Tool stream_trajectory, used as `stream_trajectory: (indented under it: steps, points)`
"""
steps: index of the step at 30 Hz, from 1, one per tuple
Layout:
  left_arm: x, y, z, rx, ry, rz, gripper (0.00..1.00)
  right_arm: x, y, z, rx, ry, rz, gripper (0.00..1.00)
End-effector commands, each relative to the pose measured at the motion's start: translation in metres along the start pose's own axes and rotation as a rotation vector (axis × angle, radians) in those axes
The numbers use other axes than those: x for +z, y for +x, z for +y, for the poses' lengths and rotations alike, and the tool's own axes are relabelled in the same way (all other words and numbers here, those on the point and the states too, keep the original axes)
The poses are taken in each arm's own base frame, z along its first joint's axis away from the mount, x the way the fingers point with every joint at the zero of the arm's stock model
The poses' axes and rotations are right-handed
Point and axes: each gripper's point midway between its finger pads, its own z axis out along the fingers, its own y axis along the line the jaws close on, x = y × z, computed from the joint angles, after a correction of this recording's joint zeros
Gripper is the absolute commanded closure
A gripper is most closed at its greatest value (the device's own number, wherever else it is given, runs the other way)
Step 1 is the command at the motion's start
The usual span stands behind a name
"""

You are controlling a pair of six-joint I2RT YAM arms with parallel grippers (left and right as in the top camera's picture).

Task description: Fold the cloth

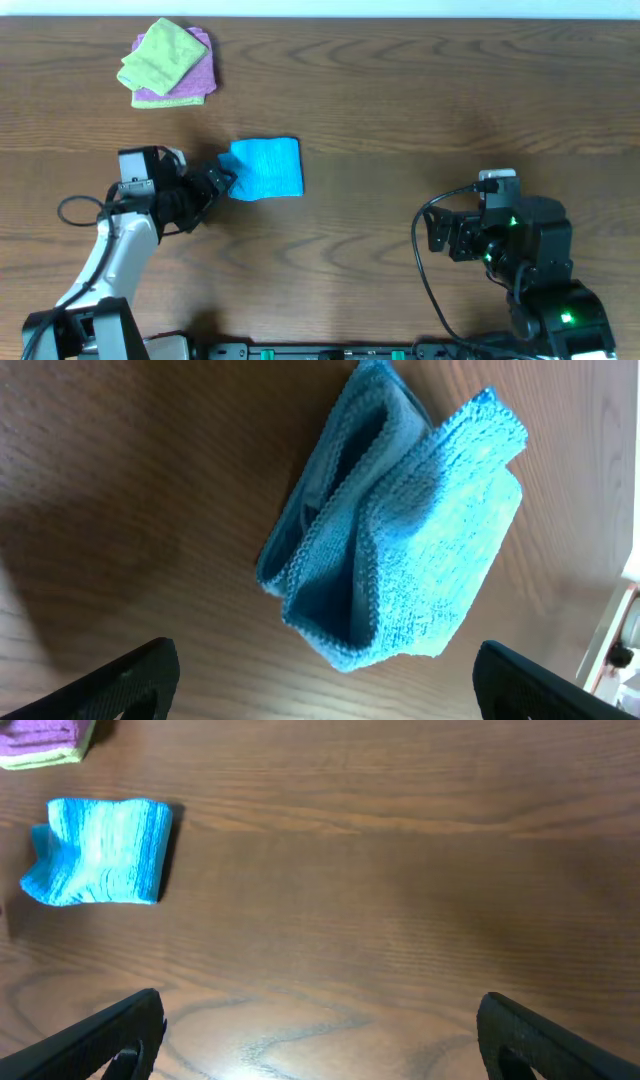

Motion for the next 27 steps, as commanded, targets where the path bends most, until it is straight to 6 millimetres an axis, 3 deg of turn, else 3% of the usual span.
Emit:
stream_trajectory:
  steps: [1, 20, 27]
  points:
    - [0.005, 0.006, 0.006, -0.03, 0.013, 0.004, 0.05, 0.0, 0.002, -0.002, 0.021, 0.002, 0.004, 0.01]
    - [0.024, 0.005, 0.017, -0.073, 0.032, -0.017, 0.05, 0.0, 0.006, -0.002, 0.023, 0.005, 0.017, 0.01]
    - [0.042, 0.007, 0.009, -0.063, 0.054, -0.005, 0.05, 0.0, 0.006, -0.002, 0.023, 0.005, 0.017, 0.01]
